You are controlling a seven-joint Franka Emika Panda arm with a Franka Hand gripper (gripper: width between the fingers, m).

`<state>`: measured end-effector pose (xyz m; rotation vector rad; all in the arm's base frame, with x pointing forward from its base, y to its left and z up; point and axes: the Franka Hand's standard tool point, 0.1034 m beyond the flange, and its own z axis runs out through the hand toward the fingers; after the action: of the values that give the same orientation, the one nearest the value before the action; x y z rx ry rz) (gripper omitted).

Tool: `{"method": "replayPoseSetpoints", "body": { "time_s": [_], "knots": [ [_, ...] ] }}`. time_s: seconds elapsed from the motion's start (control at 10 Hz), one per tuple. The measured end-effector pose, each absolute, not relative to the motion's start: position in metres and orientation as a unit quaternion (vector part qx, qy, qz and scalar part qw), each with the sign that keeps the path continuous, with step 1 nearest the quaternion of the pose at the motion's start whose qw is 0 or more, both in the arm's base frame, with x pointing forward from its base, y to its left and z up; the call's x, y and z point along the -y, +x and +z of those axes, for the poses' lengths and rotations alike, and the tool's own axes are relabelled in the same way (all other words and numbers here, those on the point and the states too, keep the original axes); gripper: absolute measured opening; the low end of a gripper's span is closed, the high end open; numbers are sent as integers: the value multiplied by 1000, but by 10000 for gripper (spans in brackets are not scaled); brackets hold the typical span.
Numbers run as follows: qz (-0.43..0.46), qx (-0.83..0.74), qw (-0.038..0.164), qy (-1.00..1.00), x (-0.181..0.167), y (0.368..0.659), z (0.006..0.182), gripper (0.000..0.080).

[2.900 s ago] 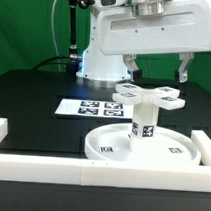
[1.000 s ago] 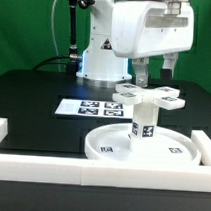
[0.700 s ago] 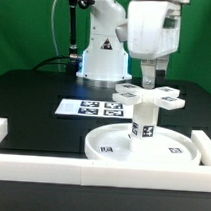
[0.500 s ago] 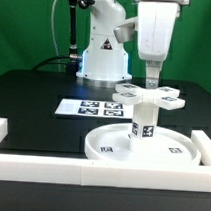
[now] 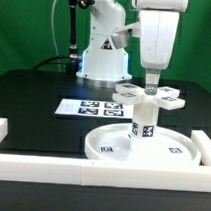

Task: Assemble round table

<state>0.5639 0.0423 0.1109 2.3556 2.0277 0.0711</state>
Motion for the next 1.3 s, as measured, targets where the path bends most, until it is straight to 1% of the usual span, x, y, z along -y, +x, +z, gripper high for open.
{"method": "replayPoseSetpoints", "body": {
  "time_s": [0.3,0.6,0.7,0.8,0.9,1.0,1.3],
  "knots": [
    [15,-650,11,759,-39,561,100,649],
    [13,-647,9,762,-39,559,97,649],
    [13,-646,9,763,-39,559,97,625],
    [13,-645,9,764,-39,559,97,494],
    [13,-645,9,764,-38,560,97,494],
    [13,-644,9,765,-38,560,97,442],
    [14,-602,8,798,-38,560,97,442]
  ]
}}
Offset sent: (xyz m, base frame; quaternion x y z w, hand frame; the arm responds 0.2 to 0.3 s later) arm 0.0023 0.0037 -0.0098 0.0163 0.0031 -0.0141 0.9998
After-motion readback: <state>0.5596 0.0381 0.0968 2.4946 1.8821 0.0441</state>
